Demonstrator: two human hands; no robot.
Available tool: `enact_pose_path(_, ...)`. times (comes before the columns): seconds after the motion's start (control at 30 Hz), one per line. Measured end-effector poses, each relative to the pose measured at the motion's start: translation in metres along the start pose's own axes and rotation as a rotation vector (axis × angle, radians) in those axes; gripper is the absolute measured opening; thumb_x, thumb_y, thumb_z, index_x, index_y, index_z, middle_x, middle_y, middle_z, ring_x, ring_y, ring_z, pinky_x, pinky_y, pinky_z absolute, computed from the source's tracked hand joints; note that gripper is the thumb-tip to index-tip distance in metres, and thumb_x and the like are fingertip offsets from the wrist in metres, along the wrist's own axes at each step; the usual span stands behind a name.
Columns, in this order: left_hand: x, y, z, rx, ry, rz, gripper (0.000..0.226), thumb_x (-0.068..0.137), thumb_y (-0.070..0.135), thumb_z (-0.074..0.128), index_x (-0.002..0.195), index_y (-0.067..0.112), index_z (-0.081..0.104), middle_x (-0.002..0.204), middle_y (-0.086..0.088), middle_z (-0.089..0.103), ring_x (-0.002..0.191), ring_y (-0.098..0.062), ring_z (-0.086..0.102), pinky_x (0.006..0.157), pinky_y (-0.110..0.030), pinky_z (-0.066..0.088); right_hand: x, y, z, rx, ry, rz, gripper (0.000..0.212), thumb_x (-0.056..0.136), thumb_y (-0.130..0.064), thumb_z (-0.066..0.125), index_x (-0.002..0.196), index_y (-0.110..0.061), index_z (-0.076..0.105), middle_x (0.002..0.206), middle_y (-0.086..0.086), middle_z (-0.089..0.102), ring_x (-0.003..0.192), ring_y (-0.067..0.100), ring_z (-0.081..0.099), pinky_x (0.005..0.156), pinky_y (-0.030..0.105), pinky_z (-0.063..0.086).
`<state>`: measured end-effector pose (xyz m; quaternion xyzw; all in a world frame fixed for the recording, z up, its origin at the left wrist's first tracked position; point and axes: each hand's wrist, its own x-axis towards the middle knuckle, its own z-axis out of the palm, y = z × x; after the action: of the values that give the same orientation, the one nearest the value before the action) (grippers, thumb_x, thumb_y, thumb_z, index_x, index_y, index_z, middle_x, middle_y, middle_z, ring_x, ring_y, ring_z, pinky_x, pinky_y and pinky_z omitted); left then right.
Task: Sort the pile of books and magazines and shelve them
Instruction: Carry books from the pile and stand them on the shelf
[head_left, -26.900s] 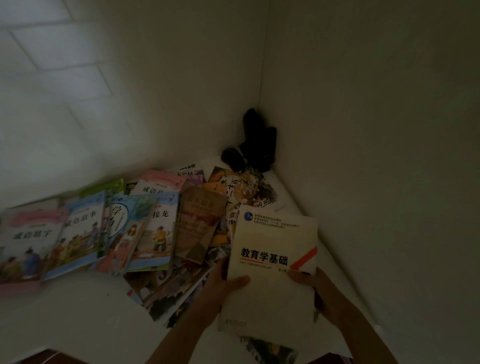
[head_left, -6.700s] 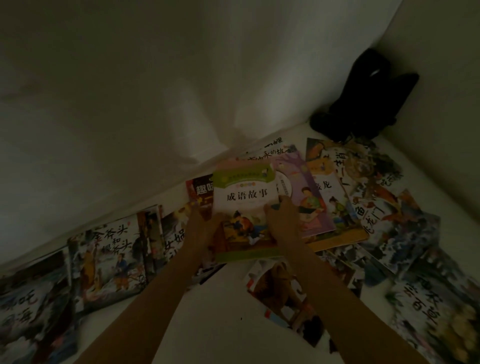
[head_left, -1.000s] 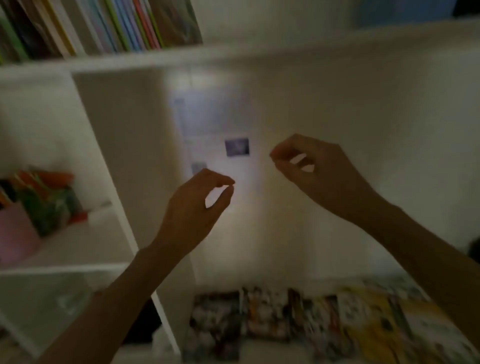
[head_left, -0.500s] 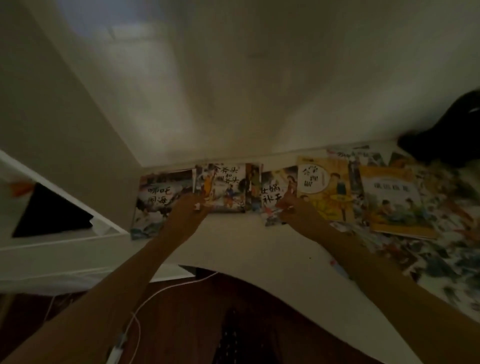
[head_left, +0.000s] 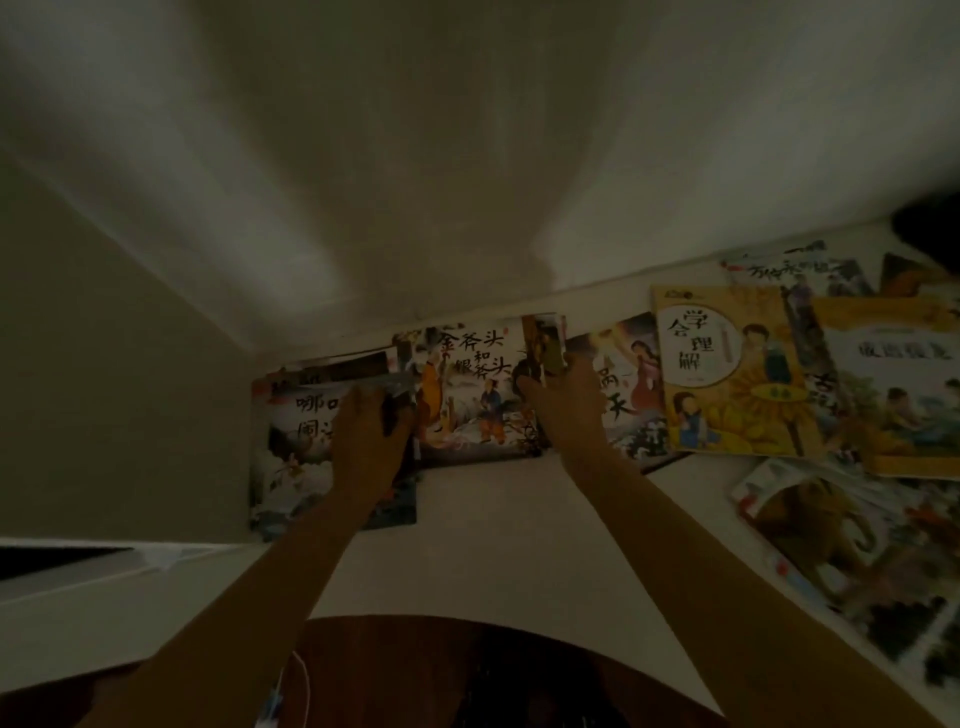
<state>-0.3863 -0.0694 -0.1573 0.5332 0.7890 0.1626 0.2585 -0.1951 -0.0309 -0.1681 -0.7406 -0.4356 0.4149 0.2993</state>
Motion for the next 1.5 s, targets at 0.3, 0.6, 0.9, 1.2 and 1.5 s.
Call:
enact_pose_path(0.3, 0.003, 0.004, 0.013, -0.032, 0.044, 0.106, 0.045, 0.092, 0.019, 0.056, 0.131, -0.001, 0.047, 0.139, -0.025, 0.039, 0.129, -0.041, 0.036, 0.104, -0.038, 0.031, -0.001, -0.017, 0.005, 0.124, -0.233, 0.033, 0.018, 0.081, -0.006, 0.067, 0.080, -0.007, 0.049, 0.066, 0.001, 0.054, 0.056, 0.008, 0.054, 0.058, 0.022, 0.045)
enact_pose_path(0.6, 0.009, -0.056, -0.028, 0.004, 0.115, -0.367, 0.074, 0.087, 0.037, 0.060, 0.139, -0.005, 0.029, 0.144, -0.032, 0.023, 0.132, -0.046, 0.024, 0.107, -0.056, 0.024, -0.027, -0.031, 0.047, 0.286, -0.419, 0.080, 0.010, 0.090, -0.003, 0.054, 0.091, -0.010, 0.046, 0.083, 0.004, 0.051, 0.078, 0.017, 0.051, 0.065, 0.025, 0.044)
enact_pose_path(0.9, 0.000, -0.059, -0.036, 0.021, 0.169, -0.254, 0.042, 0.092, 0.027, 0.054, 0.122, -0.003, 0.051, 0.122, -0.027, 0.051, 0.113, -0.040, 0.047, 0.089, -0.045, 0.039, -0.049, -0.041, 0.080, 0.373, -0.438, 0.144, 0.062, 0.082, -0.001, 0.067, 0.136, -0.005, 0.038, 0.131, 0.008, 0.049, 0.121, 0.026, 0.048, 0.099, 0.040, 0.044)
enact_pose_path(1.2, 0.005, -0.005, -0.038, -0.812, -0.273, -0.416, 0.079, 0.078, 0.036, 0.068, 0.143, 0.010, 0.031, 0.141, -0.012, 0.044, 0.122, -0.027, 0.049, 0.097, -0.036, 0.043, -0.031, -0.006, -0.032, 0.489, -0.363, 0.111, 0.042, 0.078, 0.004, 0.067, 0.113, -0.018, 0.057, 0.095, 0.005, 0.067, 0.086, 0.023, 0.066, 0.059, 0.023, 0.056)
enact_pose_path(1.5, -0.014, 0.067, 0.000, -0.937, -0.459, 0.140, 0.058, 0.080, -0.002, 0.066, 0.126, 0.026, 0.046, 0.122, 0.000, 0.059, 0.105, -0.019, 0.062, 0.077, -0.034, 0.057, -0.040, 0.006, -0.102, 0.414, -0.288, -0.105, 0.025, 0.081, -0.007, 0.068, 0.092, -0.024, 0.054, 0.096, 0.010, 0.060, 0.092, 0.029, 0.063, 0.077, 0.040, 0.056)
